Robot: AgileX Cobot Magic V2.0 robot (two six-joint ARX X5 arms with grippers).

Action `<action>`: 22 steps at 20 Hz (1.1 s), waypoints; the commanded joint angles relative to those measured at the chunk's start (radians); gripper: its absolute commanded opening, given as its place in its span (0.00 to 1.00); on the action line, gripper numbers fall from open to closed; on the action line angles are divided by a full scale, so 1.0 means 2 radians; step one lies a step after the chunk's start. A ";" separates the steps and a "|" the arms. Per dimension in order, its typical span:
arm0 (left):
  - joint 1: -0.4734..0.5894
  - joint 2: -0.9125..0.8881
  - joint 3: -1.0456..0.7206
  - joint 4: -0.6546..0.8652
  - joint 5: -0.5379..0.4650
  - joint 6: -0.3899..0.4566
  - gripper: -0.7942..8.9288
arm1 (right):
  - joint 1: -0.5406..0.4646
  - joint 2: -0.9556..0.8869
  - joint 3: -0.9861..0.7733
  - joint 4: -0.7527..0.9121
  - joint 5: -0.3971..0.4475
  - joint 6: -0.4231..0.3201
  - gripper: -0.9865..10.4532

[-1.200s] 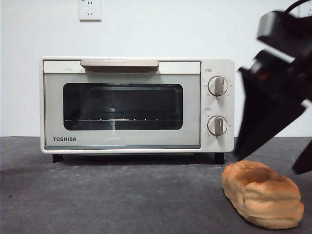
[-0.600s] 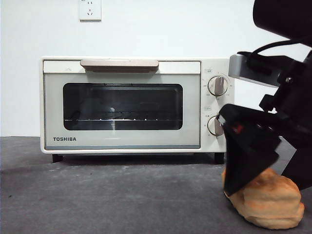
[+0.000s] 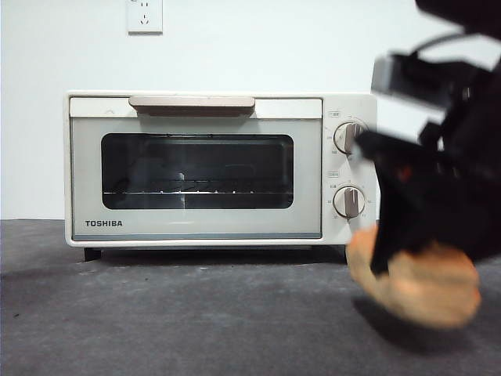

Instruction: The left arm flap open the oven, the right arm pick bread and place it into oven, the left arm flap close the oven

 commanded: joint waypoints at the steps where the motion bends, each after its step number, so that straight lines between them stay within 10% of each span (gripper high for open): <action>1: -0.011 0.009 0.011 0.034 0.002 -0.024 0.10 | 0.005 -0.020 0.024 -0.014 0.002 -0.016 0.26; 9: -0.104 0.091 0.012 0.184 -0.046 -0.083 0.10 | 0.005 -0.106 0.087 -0.104 0.002 -0.038 0.26; 22: -0.205 0.310 0.094 0.322 -0.166 -0.052 0.10 | 0.005 -0.148 0.139 -0.159 0.000 -0.062 0.26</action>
